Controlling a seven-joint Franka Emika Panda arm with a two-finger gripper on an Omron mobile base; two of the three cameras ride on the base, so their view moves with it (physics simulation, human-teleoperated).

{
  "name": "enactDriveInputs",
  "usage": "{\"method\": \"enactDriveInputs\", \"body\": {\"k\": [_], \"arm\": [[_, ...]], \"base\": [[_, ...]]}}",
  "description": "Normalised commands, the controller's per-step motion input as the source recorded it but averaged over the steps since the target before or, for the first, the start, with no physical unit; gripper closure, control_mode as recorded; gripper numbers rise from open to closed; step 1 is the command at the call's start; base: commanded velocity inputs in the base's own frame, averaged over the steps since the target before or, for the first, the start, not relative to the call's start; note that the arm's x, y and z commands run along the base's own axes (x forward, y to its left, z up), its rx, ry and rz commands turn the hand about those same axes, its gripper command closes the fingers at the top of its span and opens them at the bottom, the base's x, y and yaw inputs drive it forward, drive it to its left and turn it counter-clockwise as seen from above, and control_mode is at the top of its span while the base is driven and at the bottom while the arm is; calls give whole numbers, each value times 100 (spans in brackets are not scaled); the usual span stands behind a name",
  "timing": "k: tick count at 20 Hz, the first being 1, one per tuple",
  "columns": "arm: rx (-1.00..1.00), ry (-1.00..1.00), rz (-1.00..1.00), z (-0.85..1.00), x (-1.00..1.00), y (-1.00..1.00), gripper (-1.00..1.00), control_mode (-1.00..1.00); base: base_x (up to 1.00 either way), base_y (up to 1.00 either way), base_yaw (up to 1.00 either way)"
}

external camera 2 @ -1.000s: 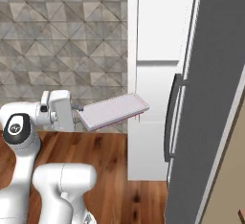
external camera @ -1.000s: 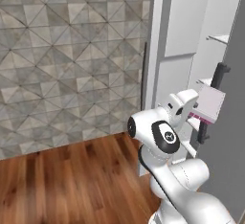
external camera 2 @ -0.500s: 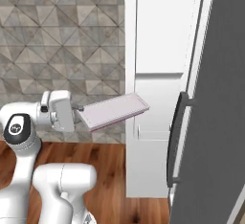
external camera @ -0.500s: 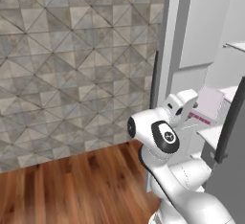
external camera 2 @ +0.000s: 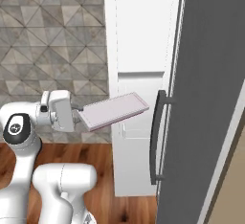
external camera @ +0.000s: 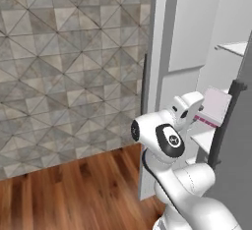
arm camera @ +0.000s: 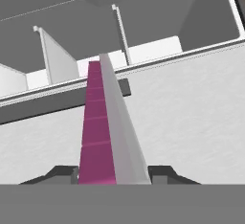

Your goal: The ice cube tray has been filled with water. Take the tray and place it in the freezer to make ice. Close the freezer door after placing the tray.

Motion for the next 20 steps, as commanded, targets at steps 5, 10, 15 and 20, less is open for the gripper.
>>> {"method": "enactDriveInputs", "body": {"k": [5, 10, 15, 20], "arm": [[0, 0, 0, 0, 0, 0, 100, 100], [0, 0, 0, 0, 0, 0, 100, 100], [0, 0, 0, 0, 0, 0, 100, 100], [0, 0, 0, 0, 0, 0, 100, 100]], "base": [[61, -2, -5], [54, 0, -2], [4, -32, -7], [-2, -49, -10]]}}
